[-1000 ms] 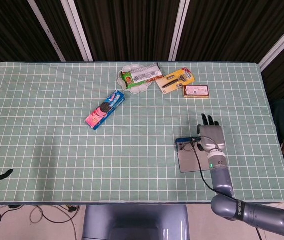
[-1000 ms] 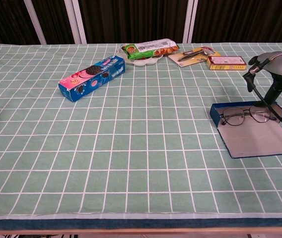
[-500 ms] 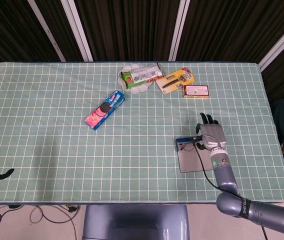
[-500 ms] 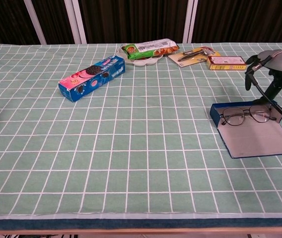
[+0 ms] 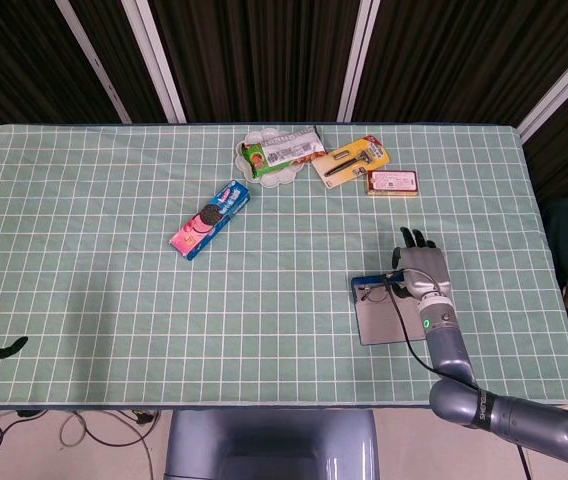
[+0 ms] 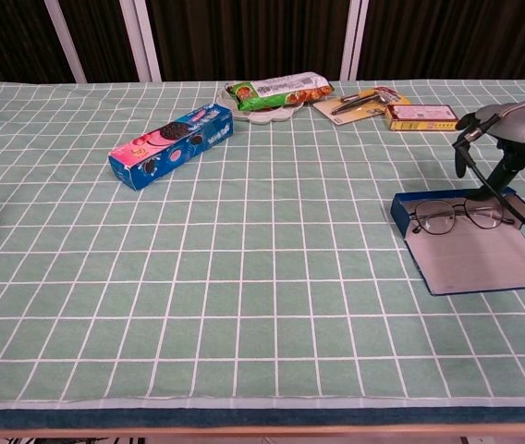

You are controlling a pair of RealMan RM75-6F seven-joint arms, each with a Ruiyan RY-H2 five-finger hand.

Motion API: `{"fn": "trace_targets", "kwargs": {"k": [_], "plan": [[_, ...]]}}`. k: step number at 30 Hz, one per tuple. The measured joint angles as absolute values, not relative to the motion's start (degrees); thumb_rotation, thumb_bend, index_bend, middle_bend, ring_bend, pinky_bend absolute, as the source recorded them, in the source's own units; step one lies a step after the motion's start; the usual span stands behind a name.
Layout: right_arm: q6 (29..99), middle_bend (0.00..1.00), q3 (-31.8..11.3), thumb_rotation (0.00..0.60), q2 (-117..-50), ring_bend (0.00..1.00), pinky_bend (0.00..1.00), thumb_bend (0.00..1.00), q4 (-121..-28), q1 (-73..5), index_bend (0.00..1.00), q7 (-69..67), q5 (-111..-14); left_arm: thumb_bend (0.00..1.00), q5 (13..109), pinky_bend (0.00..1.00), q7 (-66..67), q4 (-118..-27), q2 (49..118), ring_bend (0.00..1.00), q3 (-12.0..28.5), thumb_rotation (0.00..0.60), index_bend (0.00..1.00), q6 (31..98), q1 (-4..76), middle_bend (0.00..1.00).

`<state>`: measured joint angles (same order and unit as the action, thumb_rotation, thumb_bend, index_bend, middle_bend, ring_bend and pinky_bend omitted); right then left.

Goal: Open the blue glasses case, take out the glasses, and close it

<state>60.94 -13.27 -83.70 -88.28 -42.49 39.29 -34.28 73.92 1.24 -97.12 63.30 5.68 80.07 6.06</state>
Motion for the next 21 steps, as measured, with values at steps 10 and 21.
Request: {"fn": "trace_targets", "kwargs": {"k": [10,21], "plan": [[61.14,0.08,-12.78,0.6,-84.31,0.0,0.19,0.36,-87.89,-43.08,0.48,39.1,-33.6,0.03,73.8,0.0,1.23,-97.13,63.28,0.0,5.78,0.6,0.0,79.92,6.12,0.0],[61.46,0.08,-12.24,0.6,-84.74,0.0,0.19,0.4,-87.3,-43.62,0.48,39.64,-32.28,0.03,73.74,0.0,0.9,-97.15,63.09,0.0,5.86,0.6,0.0,79.82,6.11,0.0]]}}
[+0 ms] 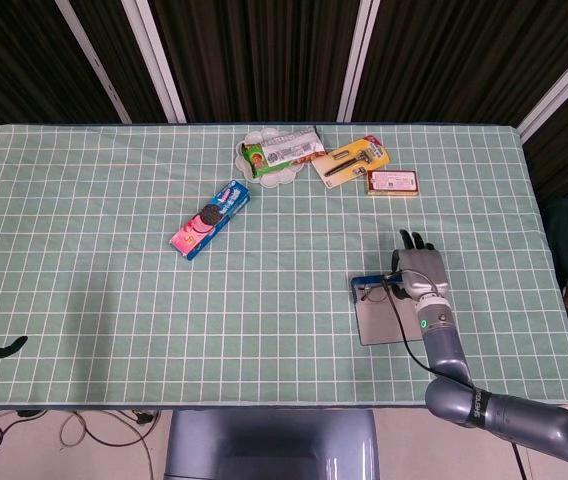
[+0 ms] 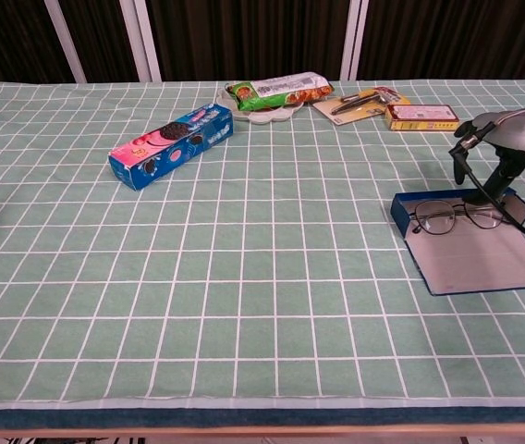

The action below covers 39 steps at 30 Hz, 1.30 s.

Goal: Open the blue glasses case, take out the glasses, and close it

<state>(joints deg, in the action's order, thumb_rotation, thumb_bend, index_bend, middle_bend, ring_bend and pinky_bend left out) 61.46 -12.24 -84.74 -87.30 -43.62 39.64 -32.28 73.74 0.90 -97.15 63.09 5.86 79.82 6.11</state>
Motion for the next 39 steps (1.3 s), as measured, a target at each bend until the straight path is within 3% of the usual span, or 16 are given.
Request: {"fn": "trace_targets", "kwargs": {"k": [39], "plan": [[61.79,0.08,-11.26,0.6,-86.19,0.0,0.19,0.47,-86.4,-44.57,0.48,40.58,-29.68,0.03,73.56,0.0,0.08,-97.17,62.77,0.0,6.08,0.6,0.0,79.51,6.17,0.0]]}}
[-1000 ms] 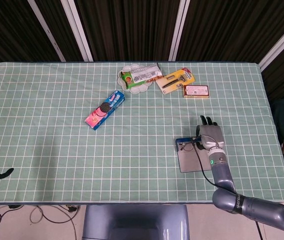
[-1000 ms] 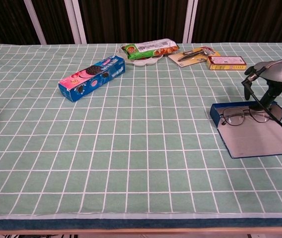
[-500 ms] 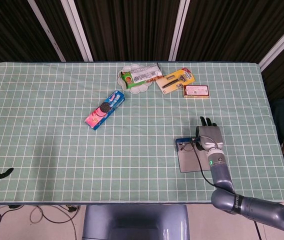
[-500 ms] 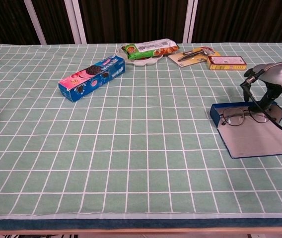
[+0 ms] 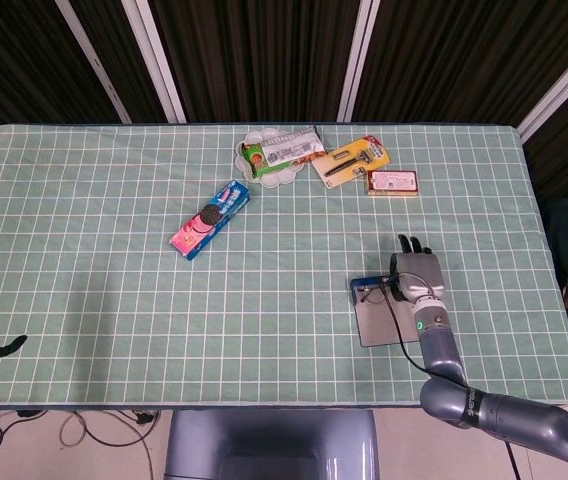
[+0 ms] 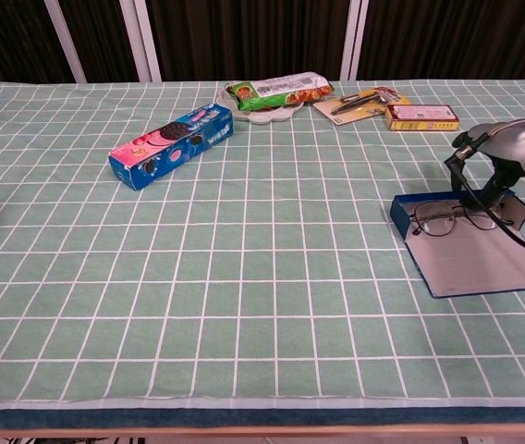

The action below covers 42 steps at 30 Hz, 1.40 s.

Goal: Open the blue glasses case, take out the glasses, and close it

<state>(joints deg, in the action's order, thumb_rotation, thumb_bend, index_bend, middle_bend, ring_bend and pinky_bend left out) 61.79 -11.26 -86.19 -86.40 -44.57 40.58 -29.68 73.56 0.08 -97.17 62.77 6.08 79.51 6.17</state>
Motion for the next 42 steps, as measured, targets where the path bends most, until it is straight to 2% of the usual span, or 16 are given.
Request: {"fn": "trace_targets", "kwargs": {"k": [14,23,42], "plan": [[62.22,0.08,-11.22,0.6,-86.2,0.0,0.19,0.5,-86.82,-44.49,0.5,40.25,-30.02,0.03,73.64,0.0,-0.27,-97.26,62.67,0.0,6.09,0.6,0.0,79.52,6.14,0.0],[63.83,0.08,-12.68,0.6,-86.83,0.0,0.19,0.5,-87.13,-43.86,0.51,37.37,-31.34,0.03,73.66,0.0,-0.39,-97.35,62.57,0.0,6.02,0.6,0.0,79.33,6.17,0.0],[69.41,0.08,-16.16,0.6,-93.07,0.0,0.19,0.5,-84.18,-41.27,0.51,28.73,-36.12,0.03,74.08,0.0,-0.87,-97.51,62.38,0.0,5.91,0.6,0.0,79.41,6.12,0.0]]}}
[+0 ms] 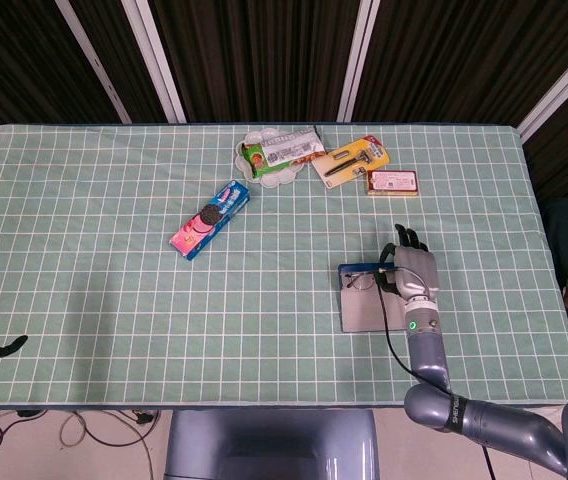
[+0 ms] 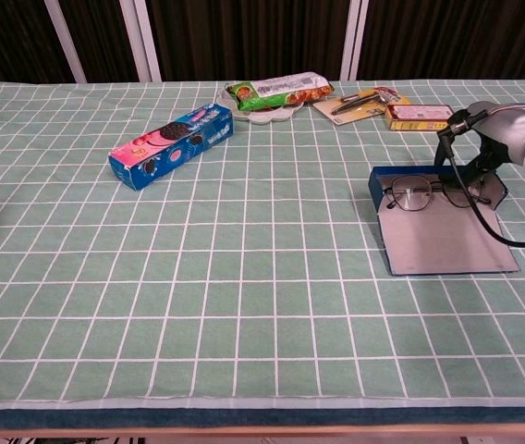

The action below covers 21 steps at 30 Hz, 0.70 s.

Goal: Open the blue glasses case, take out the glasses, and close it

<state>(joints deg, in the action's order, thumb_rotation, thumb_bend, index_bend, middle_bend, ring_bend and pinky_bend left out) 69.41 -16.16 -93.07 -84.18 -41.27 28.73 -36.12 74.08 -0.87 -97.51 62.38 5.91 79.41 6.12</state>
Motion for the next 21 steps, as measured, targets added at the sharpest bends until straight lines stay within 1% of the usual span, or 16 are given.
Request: {"fn": "trace_targets", "kwargs": {"k": [21], "plan": [[72.35,0.08,-19.97,0.6,-99.86,0.0,0.19,0.5,-79.07,-40.04,0.52,23.72,-41.32,0.03,74.11,0.0,-1.22,-97.65,62.28,0.0,5.81,0.6,0.0,79.1,6.19,0.0]]}}
